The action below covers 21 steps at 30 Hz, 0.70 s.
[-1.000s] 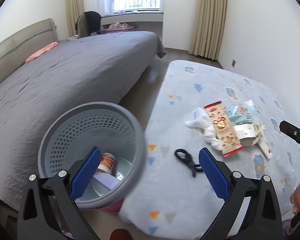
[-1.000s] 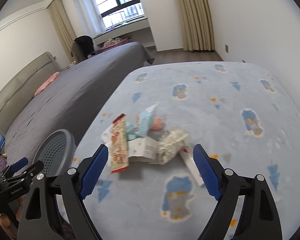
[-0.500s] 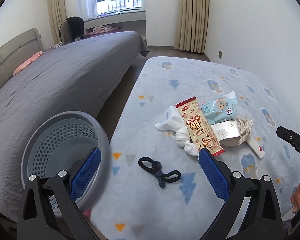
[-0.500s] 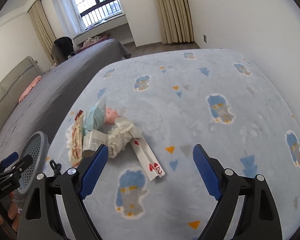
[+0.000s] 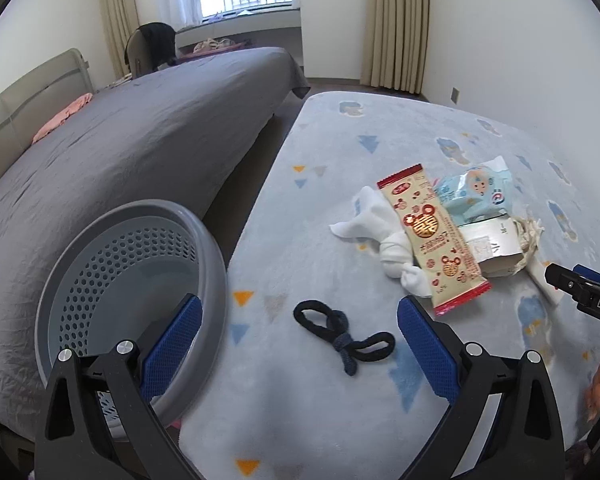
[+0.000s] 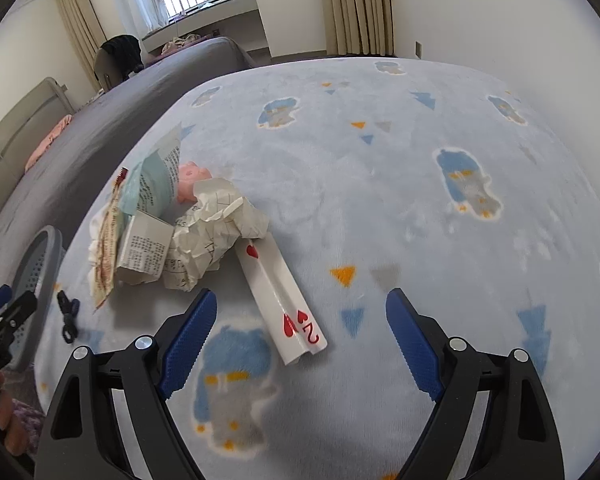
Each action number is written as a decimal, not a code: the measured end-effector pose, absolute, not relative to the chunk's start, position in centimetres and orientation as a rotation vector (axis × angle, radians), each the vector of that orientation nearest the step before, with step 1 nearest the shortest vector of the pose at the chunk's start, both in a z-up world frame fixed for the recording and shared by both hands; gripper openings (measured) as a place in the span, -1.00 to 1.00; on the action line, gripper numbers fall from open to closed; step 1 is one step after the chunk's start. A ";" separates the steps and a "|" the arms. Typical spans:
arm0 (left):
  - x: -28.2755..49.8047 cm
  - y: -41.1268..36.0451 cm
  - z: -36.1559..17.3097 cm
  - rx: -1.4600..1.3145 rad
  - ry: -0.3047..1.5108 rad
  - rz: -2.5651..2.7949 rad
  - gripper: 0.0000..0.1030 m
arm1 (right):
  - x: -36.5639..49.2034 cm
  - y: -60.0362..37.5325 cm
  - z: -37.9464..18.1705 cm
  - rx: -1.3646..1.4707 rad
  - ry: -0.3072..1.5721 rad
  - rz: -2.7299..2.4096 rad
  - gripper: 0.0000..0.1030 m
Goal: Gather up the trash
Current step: 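Grasp the white card with the right gripper while the left gripper grasps the black hair tie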
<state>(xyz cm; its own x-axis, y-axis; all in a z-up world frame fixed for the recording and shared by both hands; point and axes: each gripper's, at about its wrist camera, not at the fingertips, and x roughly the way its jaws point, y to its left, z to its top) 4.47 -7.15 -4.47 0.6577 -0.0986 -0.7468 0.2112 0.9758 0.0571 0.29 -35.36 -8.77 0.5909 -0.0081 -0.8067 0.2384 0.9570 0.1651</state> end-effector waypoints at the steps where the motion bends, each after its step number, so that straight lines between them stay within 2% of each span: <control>1: 4.6 -7.0 -4.6 0.141 0.838 -0.171 0.87 | 0.6 -35.3 -9.0 0.260 0.939 -0.148 0.61; 12: 4.7 -6.1 -5.1 0.126 0.854 -0.151 0.87 | 3.2 -34.3 -10.2 0.170 0.975 -0.188 0.55; 14: 4.7 -6.1 -5.2 0.128 0.856 -0.151 0.87 | 3.5 -33.8 -10.4 0.149 0.991 -0.187 0.25; 16: 4.6 -6.1 -5.1 0.127 0.856 -0.153 0.87 | 3.6 -33.5 -10.5 0.136 0.994 -0.189 0.19; 18: 4.6 -6.1 -5.1 0.127 0.854 -0.156 0.87 | 3.5 -33.4 -10.4 0.139 0.994 -0.176 0.02; 20: 4.4 -6.1 -5.1 0.127 0.854 -0.159 0.87 | 3.2 -33.3 -10.2 0.146 0.992 -0.160 -0.30; 21: 4.4 -6.1 -5.2 0.127 0.854 -0.161 0.87 | 3.1 -33.3 -10.1 0.150 0.995 -0.153 -0.38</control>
<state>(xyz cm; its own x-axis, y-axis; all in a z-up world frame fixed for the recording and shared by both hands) 4.35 -6.10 -5.15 0.6461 -0.0897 -0.7579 0.1917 0.9803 0.0474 3.12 -33.26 -10.13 0.5356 -0.0596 -0.8424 0.1966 0.9789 0.0558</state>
